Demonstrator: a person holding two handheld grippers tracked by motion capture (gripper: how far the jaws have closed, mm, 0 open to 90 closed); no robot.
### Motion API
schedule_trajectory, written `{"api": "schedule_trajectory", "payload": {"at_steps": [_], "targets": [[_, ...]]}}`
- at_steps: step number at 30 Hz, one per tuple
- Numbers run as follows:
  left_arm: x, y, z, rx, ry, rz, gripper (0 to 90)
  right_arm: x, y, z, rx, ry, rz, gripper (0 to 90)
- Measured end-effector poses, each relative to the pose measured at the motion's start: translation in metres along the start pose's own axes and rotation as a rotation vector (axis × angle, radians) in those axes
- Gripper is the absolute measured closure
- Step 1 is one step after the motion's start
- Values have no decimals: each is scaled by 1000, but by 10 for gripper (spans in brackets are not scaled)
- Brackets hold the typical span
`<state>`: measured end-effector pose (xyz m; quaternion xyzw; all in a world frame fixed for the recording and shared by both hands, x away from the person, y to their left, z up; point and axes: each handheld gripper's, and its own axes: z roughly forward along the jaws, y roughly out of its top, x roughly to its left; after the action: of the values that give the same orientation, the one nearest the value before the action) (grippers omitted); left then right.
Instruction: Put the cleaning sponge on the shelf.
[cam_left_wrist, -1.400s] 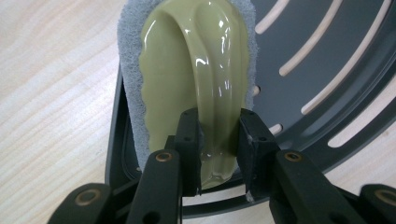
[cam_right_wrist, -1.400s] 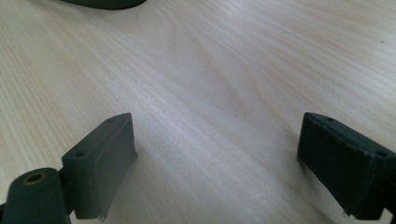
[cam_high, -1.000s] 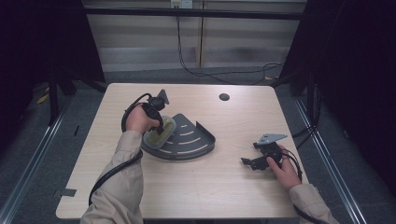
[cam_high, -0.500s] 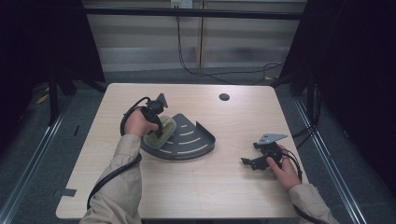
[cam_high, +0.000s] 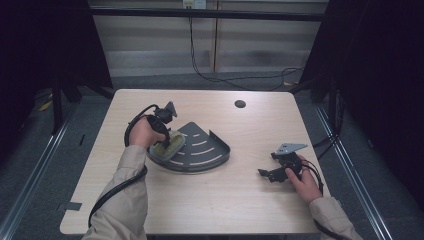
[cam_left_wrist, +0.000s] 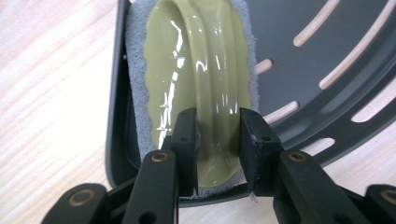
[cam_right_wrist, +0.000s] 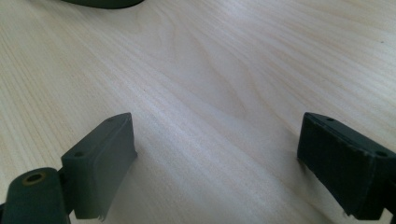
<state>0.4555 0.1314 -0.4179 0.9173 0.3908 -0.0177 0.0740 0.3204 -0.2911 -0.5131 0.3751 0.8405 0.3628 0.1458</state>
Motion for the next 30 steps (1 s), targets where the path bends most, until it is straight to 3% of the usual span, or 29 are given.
{"api": "schedule_trajectory", "payload": {"at_steps": [4,12,30], "targets": [[2,0,1,7,16,19,689,0,0,0,0,1,0,108],[3,-3,-1,-16,25,-22,650,0,0,0,1,1,0,108],[-1,-4,-15,-61,45,-43,488,0,0,0,1,1,2,108]]}}
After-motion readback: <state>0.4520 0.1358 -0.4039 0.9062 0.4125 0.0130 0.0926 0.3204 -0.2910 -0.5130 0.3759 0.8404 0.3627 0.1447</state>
